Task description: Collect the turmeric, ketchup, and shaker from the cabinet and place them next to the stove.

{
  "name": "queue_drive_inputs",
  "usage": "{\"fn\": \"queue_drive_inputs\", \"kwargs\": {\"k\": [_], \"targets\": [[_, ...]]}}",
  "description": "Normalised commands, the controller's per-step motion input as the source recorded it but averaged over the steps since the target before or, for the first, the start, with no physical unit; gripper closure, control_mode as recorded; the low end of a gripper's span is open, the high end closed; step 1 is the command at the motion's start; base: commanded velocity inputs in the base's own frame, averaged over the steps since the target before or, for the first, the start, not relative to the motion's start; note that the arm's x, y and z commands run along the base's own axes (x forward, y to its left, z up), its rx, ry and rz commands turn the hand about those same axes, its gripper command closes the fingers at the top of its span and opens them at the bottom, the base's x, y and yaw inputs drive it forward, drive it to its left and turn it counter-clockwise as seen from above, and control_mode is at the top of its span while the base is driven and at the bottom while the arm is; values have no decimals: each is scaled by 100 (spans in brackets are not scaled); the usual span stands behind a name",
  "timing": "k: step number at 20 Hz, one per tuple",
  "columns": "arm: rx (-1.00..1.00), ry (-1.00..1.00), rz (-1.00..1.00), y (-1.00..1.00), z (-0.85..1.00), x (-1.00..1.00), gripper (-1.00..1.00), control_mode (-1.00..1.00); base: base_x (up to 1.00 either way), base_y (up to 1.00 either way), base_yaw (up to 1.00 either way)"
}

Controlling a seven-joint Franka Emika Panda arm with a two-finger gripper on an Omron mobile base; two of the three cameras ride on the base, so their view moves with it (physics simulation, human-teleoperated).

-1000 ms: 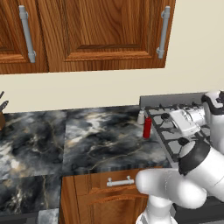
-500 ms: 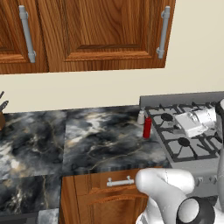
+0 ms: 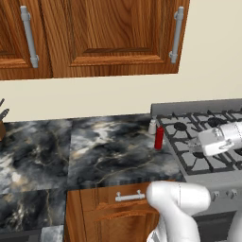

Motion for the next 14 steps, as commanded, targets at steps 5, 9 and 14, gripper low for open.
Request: {"fn": "queue_drive_inputs", "kwargs": {"k": [5, 9, 14], "targets": [[-1, 0, -2, 5, 1, -17, -100, 100, -74, 14, -2], [0, 0, 0, 0, 0, 0, -100, 100, -97, 27, 5], [0, 0, 0, 0, 0, 0, -100, 100, -97, 0, 0]]}}
